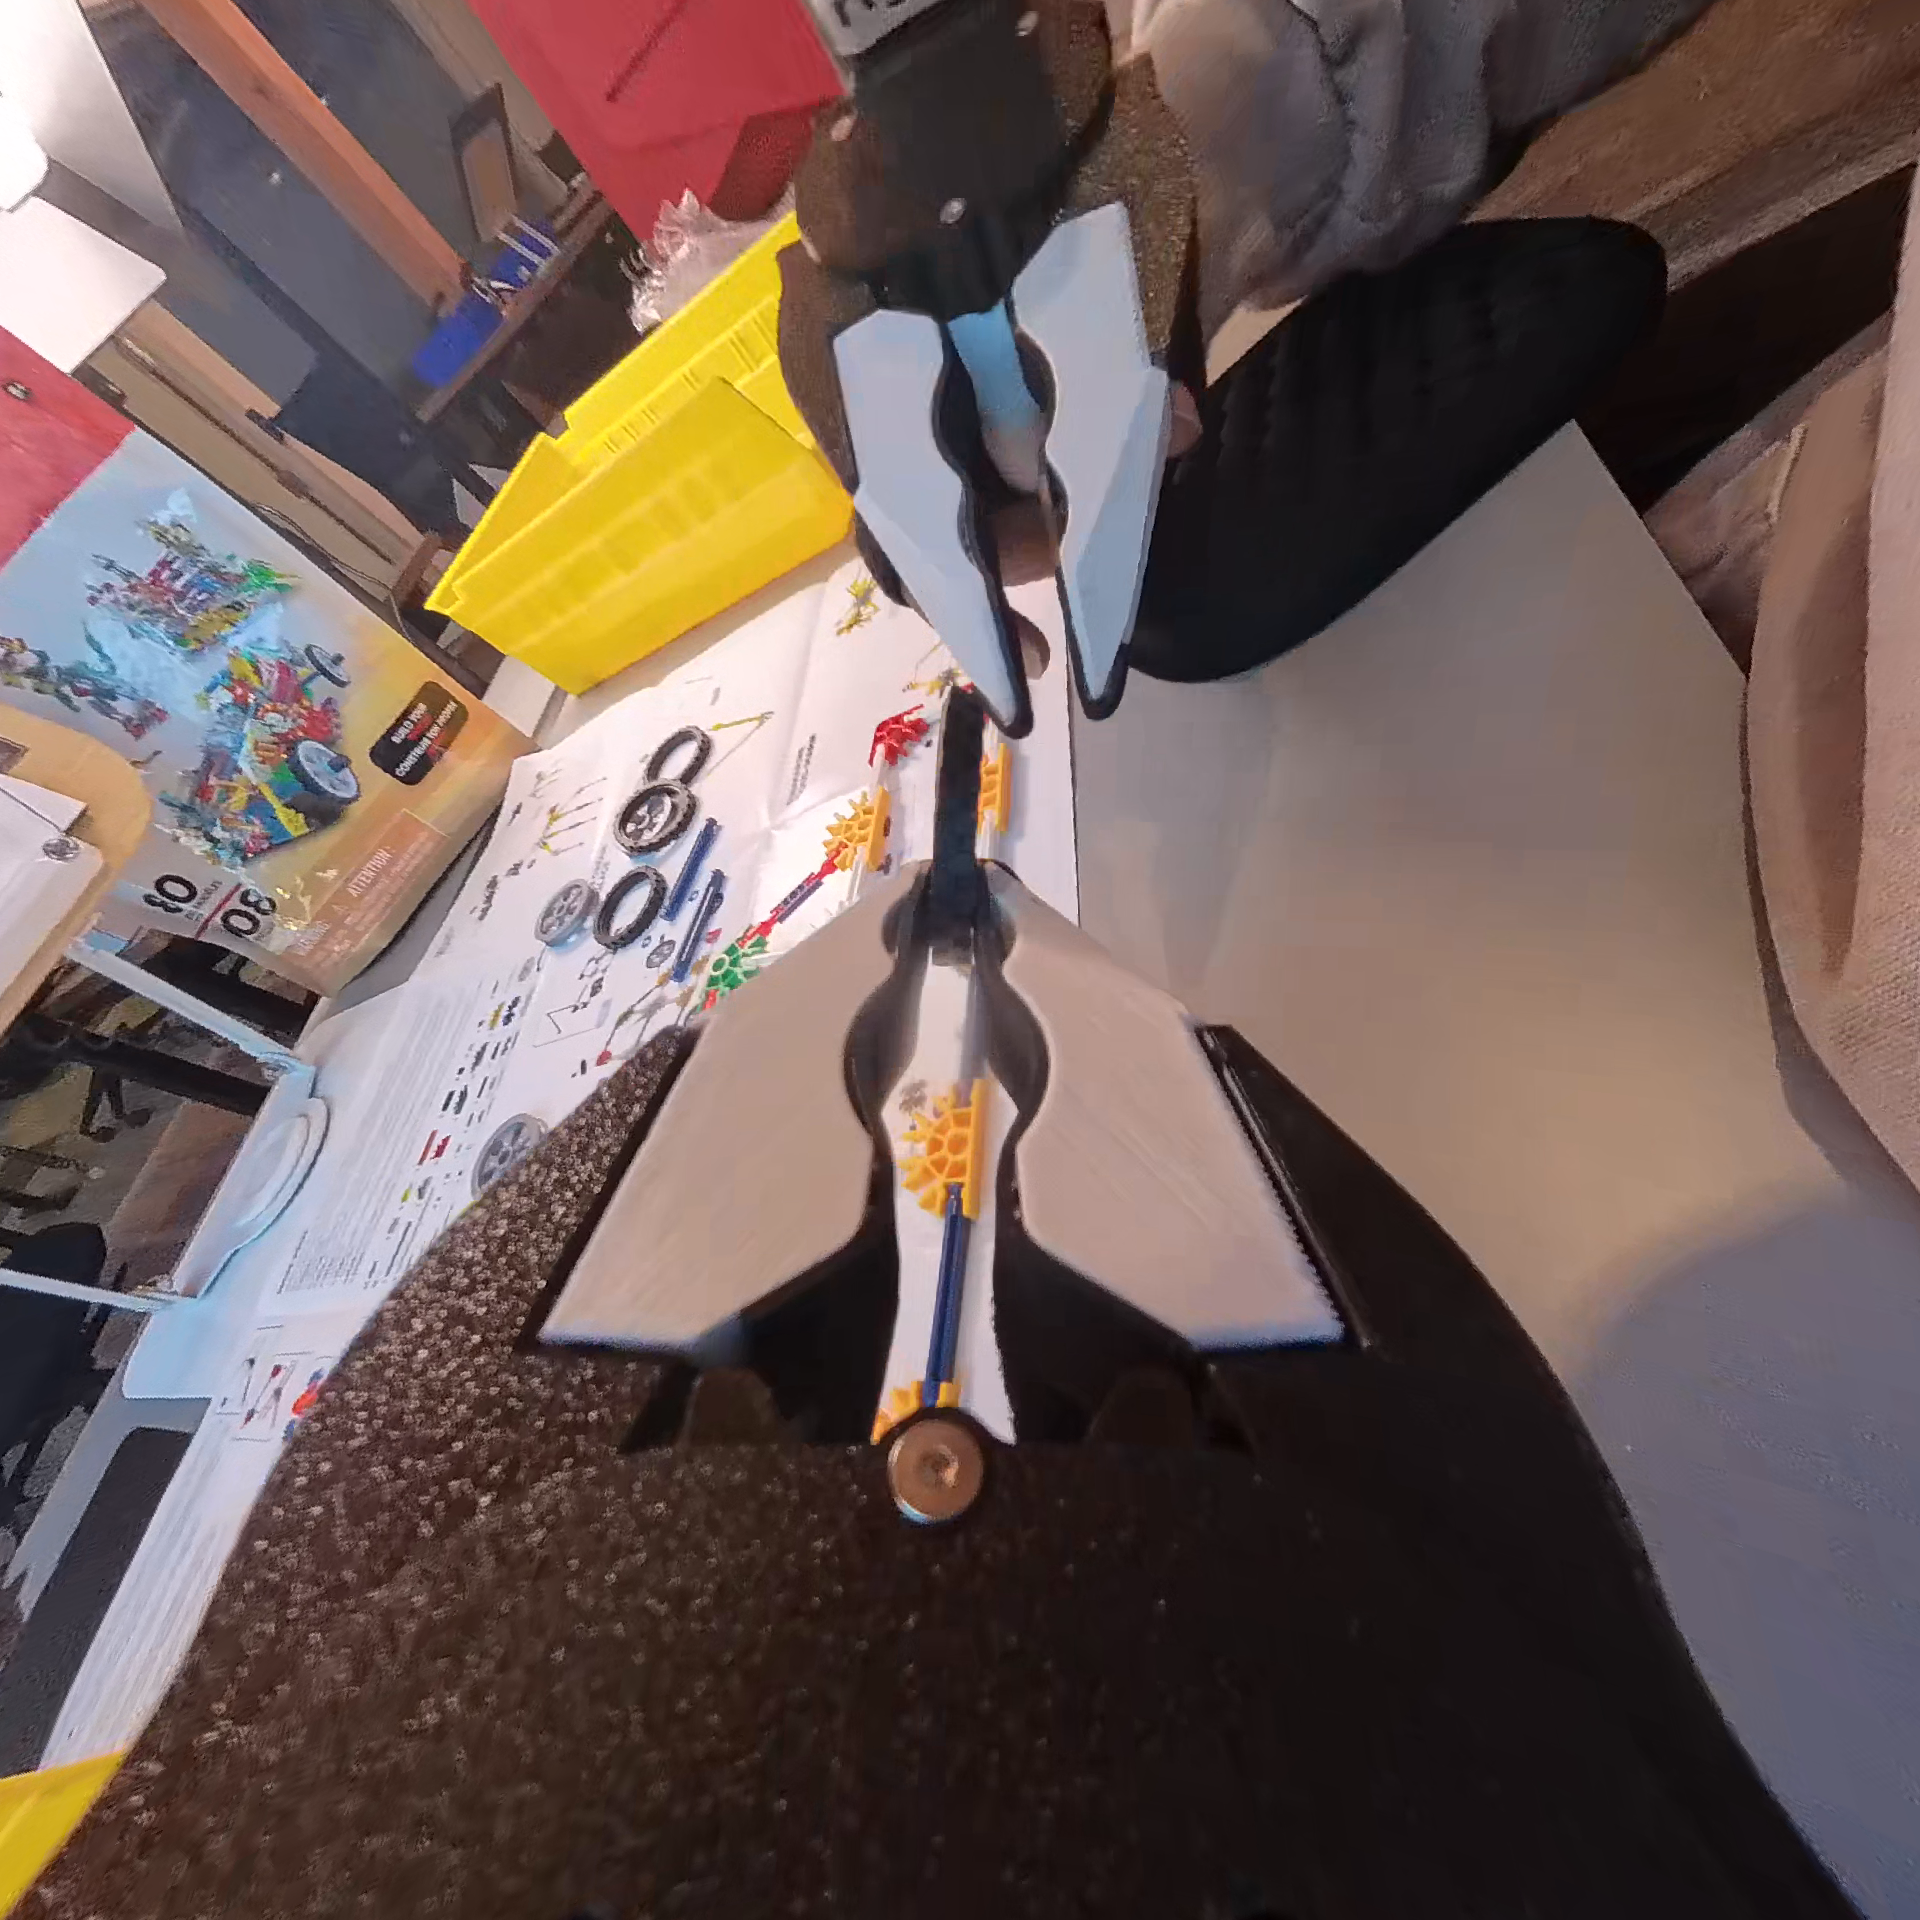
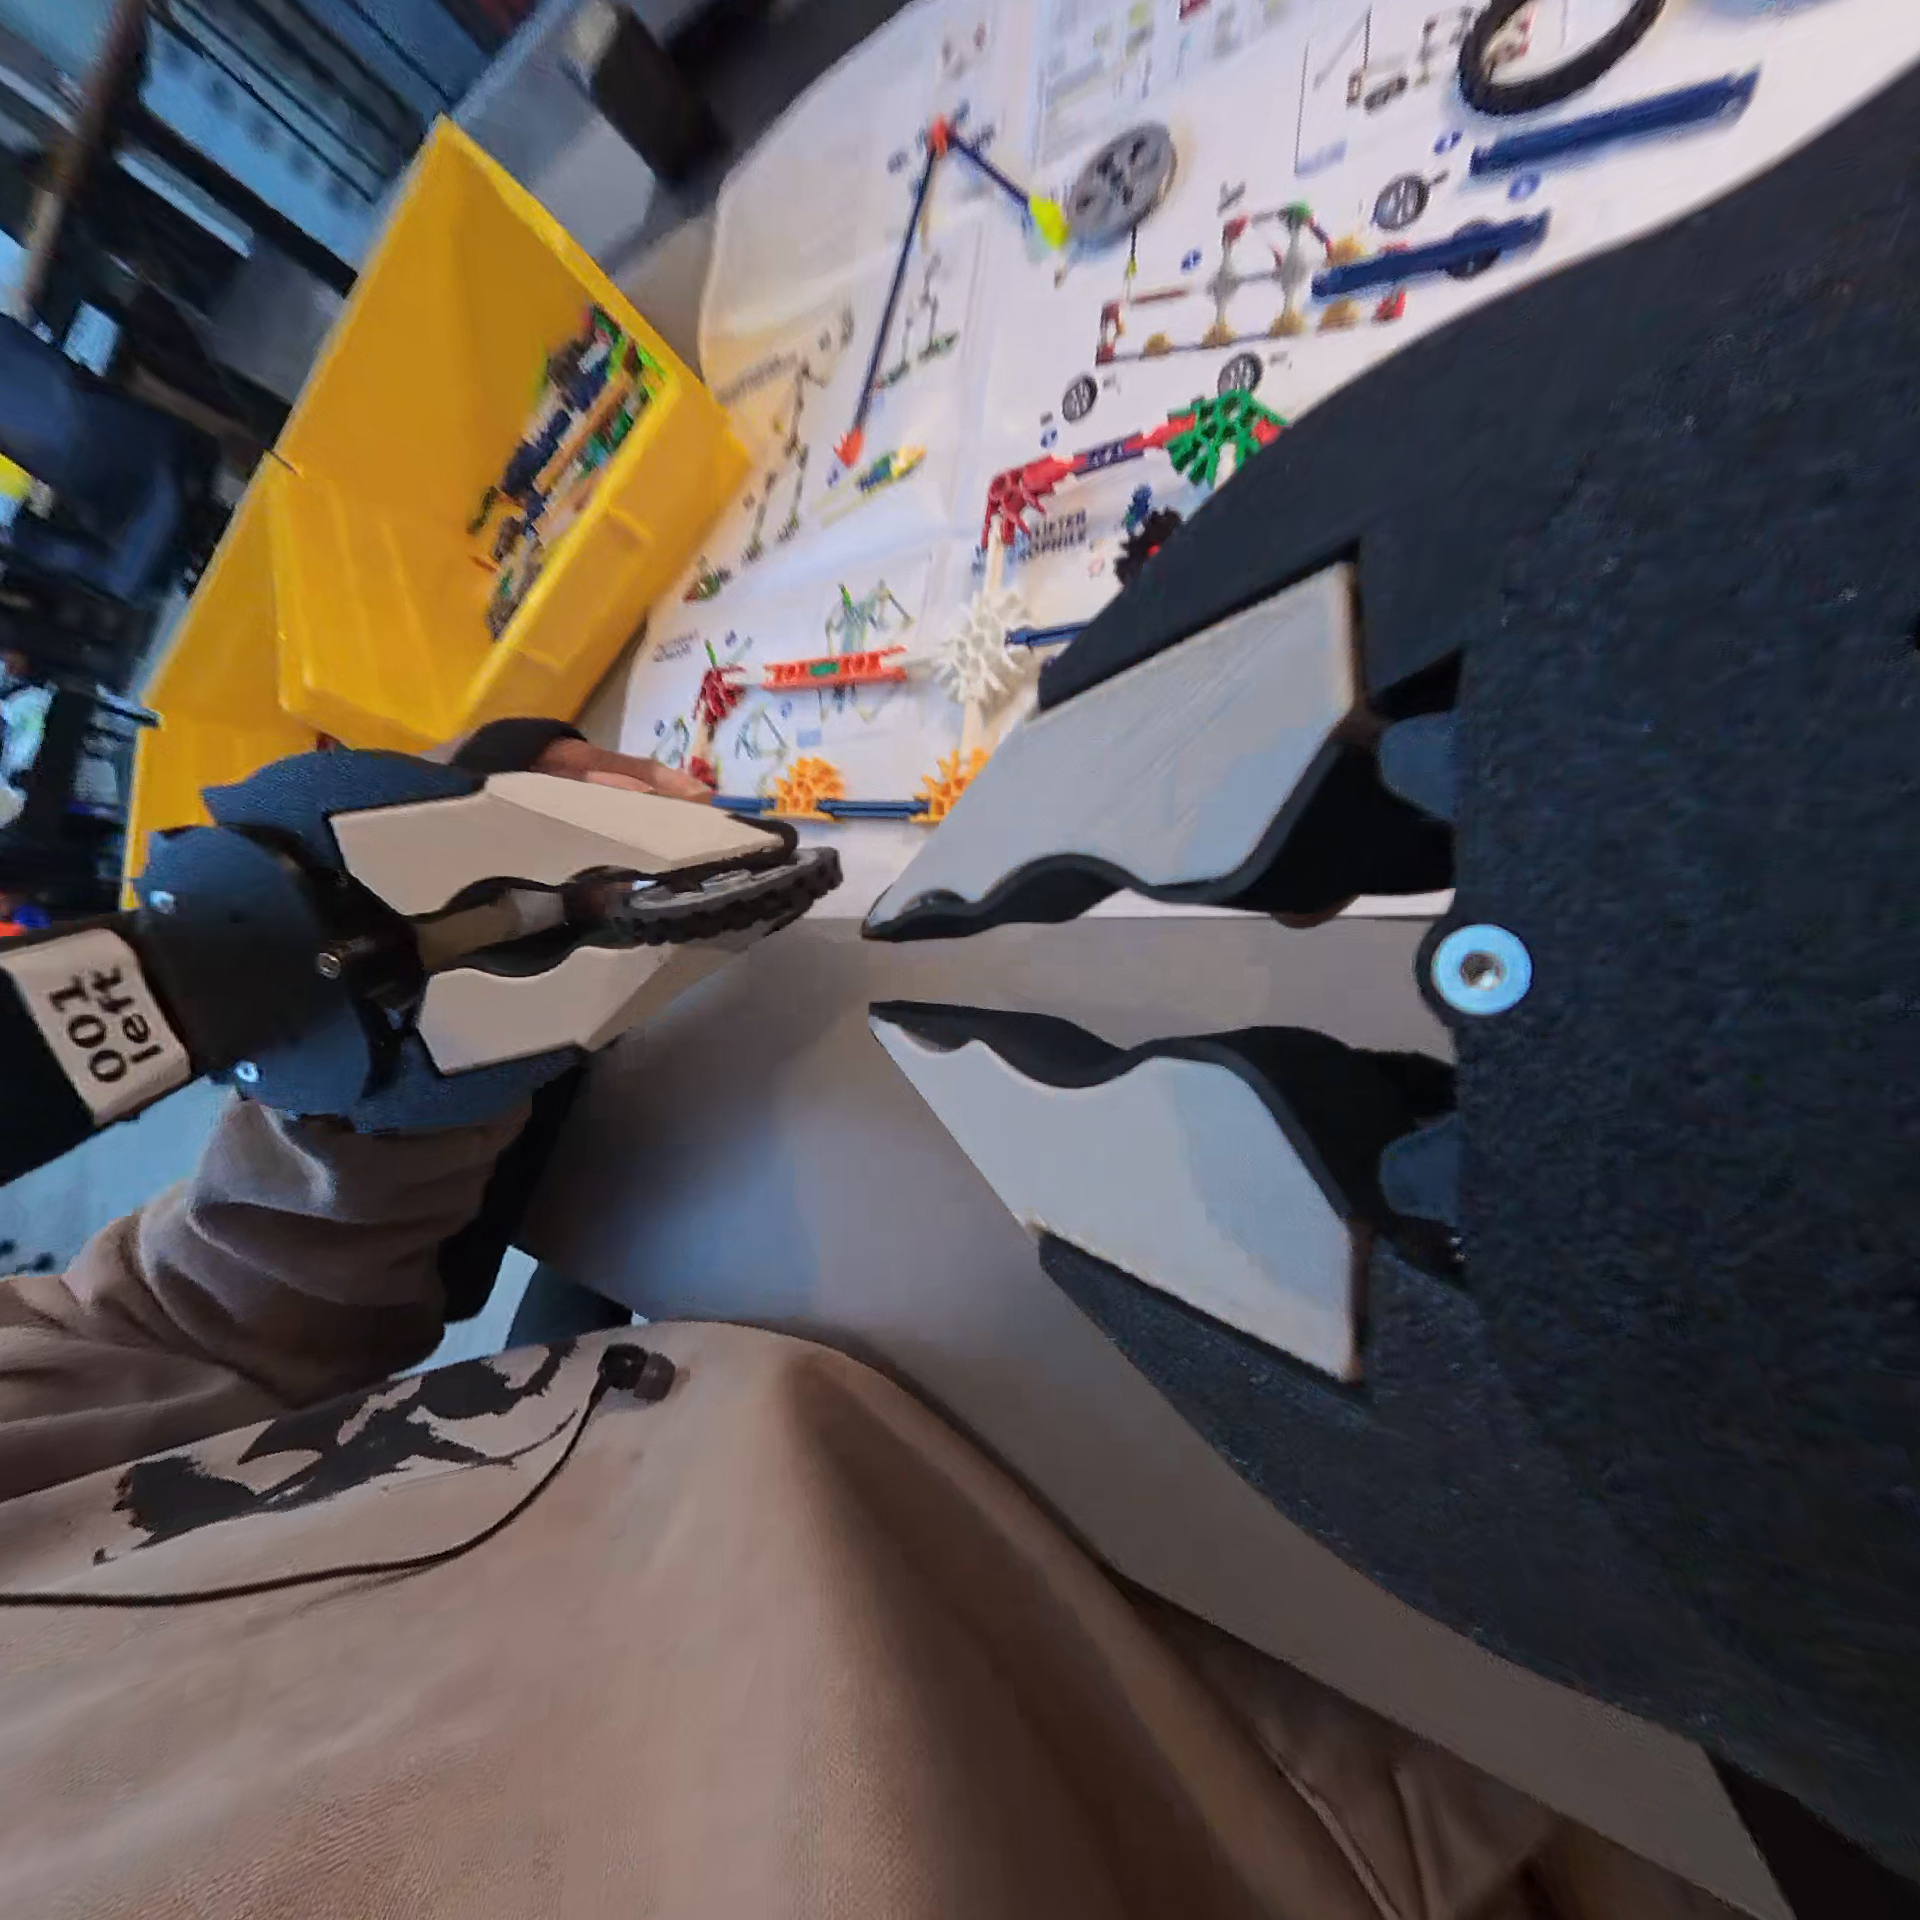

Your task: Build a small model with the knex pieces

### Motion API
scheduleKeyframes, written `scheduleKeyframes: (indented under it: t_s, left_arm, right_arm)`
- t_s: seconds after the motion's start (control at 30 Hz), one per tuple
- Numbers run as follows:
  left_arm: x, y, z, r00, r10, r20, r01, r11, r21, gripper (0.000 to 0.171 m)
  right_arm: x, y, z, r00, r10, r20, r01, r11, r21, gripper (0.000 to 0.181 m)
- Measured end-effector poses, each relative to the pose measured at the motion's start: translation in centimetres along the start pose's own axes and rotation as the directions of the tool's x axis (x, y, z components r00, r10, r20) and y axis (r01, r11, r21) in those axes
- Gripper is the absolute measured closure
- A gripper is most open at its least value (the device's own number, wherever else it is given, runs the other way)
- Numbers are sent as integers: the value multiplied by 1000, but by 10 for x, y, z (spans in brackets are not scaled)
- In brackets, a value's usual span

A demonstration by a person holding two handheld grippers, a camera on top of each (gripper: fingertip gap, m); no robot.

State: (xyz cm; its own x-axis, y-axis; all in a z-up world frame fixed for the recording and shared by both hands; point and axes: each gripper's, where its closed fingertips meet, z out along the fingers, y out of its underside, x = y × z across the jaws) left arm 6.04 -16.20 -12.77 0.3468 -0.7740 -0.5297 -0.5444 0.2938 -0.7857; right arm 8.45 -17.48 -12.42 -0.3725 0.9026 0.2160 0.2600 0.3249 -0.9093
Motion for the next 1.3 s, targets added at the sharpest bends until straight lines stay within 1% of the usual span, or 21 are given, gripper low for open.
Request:
scheduleKeyframes:
  t_s: [0.07, 0.2, 0.3, 0.5, 0.63, 0.87, 1.0, 1.07, 1.1, 1.17, 1.23, 1.3]
  left_arm:
    - [-1, -2, -1, 1000, 15, 18, -15, 1000, 13, 167]
    - [-2, -7, -5, 998, 39, 49, -41, 999, 34, 167]
    - [-3, -11, -9, 997, 50, 61, -53, 997, 55, 167]
    - [-2, -14, -14, 997, 55, 59, -60, 995, 83, 167]
    - [-3, -14, -15, 997, 47, 58, -52, 995, 87, 167]
    - [-6, -10, -15, 998, 28, 62, -33, 996, 84, 167]
    - [-9, -17, -20, 995, 40, 93, -51, 991, 121, 164]
    - [-9, -19, -21, 993, 59, 103, -72, 990, 124, 166]
    - [-9, -20, -22, 990, 84, 114, -98, 988, 122, 167]
    - [-14, -23, -24, 967, 173, 186, -193, 977, 92, 169]
    - [-19, -21, -26, 919, 296, 259, -312, 950, 20, 169]
    - [-23, -15, -26, 869, 396, 295, -398, 916, -56, 169]
  right_arm:
    - [4, -8, -1, 992, -92, -90, 94, 995, 16, 168]
    - [4, -23, 1, 957, -220, -189, 229, 973, 30, 168]
    - [6, -31, 5, 925, -295, -238, 309, 951, 21, 167]
    - [10, -40, 12, 896, -346, -277, 365, 931, 19, 167]
    - [10, -42, 16, 888, -363, -281, 384, 923, 22, 175]
    - [15, -40, 18, 891, -346, -295, 369, 929, 25, 175]
    - [14, -42, 17, 891, -337, -303, 366, 930, 42, 176]
    - [14, -44, 17, 893, -327, -310, 361, 931, 56, 176]
    - [15, -45, 16, 894, -314, -319, 352, 934, 67, 175]
    - [20, -48, 12, 909, -254, -331, 304, 946, 109, 174]
    - [26, -45, 9, 941, -140, -310, 195, 968, 156, 162]
    - [26, -41, 8, 974, 6, -226, 43, 977, 208, 159]
